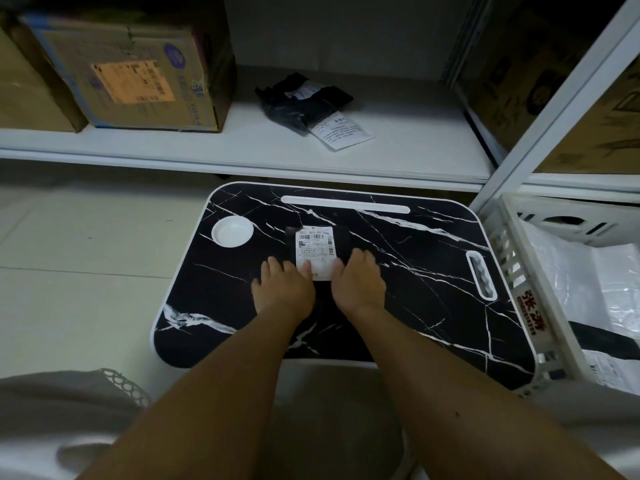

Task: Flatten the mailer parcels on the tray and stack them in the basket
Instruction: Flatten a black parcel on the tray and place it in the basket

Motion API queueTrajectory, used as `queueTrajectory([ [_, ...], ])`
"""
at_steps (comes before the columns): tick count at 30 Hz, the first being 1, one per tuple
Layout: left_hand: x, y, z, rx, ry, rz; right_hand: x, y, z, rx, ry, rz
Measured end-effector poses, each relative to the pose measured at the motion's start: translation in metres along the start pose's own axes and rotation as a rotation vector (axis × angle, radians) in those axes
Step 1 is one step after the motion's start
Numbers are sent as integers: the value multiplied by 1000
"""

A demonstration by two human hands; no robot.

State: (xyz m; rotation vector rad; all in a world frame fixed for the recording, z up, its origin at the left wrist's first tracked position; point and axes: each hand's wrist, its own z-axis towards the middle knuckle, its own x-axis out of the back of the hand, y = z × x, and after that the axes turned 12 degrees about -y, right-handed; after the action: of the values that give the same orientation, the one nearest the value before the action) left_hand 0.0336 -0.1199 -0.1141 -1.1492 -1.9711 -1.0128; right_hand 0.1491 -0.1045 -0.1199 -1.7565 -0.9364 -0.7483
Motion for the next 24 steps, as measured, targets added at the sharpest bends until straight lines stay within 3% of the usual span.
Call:
queueTrajectory([
  [2,5,7,-4,-6,159,-177,3,-6,-2,-64,73,107],
  [7,8,14,-9,56,11,-565,1,-14,-3,-72,-55,257],
  [12,11,13,-11,1,38,-508,9,-10,-3,-73,-65,260],
  [17,21,24,-14,-20,79,-477,30,-8,0,-118,-55,450],
  [24,41,81,-36,-185,108,-470,115,9,-1,-70,-214,682],
])
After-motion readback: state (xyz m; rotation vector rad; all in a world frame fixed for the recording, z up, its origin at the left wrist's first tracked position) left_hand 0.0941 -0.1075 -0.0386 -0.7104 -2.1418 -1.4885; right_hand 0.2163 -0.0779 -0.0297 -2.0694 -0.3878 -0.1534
